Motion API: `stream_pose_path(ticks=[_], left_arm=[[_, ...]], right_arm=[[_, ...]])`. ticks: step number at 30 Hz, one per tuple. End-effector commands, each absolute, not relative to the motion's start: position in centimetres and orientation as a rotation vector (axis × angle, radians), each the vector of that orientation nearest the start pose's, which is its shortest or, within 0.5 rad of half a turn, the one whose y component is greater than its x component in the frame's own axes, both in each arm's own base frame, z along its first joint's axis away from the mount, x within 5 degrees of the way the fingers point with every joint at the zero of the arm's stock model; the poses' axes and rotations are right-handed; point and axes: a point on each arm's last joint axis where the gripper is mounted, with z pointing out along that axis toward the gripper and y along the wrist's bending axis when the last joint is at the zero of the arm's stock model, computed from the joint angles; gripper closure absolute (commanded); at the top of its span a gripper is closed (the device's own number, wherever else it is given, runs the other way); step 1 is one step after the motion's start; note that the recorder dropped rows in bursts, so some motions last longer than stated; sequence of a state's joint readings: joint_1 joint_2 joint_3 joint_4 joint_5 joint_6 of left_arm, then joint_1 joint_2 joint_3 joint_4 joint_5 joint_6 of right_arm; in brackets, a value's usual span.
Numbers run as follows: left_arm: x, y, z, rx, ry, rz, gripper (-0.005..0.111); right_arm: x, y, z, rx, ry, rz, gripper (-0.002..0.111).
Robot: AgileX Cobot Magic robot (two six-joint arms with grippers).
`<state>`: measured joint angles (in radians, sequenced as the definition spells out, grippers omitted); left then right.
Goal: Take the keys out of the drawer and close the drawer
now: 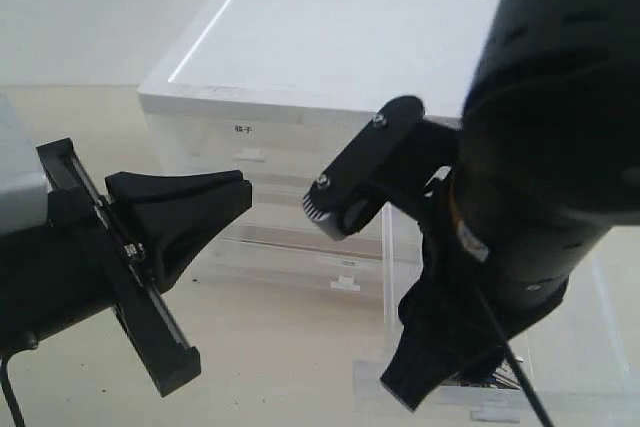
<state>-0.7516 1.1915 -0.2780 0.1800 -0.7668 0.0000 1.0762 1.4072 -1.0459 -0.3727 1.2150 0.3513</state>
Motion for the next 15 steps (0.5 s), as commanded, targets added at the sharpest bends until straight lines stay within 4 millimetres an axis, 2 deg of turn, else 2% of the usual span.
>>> stream_pose_path(ticks=[1, 11, 13, 15], left_arm=[[14.3, -14.9, 22.4, 0.794, 1.471, -0.582, 0.102], [14.3, -14.9, 22.3, 0.795, 1.473, -0.581, 0.102], [14.3, -14.9, 22.3, 0.795, 1.473, -0.581, 0.102], [14.3, -14.9, 22.3, 0.795, 1.473, -0.581, 0.102]], right_arm=[[14.7, 21.0, 26.4, -1.191, 2.618, -0.35, 0.052], [13.8, 21.4, 26.0, -1.267, 2.69, -0.232, 0.052], [13.7, 21.5, 26.0, -1.288, 2.687, -0.226, 0.055], [13.7, 21.5, 26.0, -1.294, 2.686, -0.226, 0.065]])
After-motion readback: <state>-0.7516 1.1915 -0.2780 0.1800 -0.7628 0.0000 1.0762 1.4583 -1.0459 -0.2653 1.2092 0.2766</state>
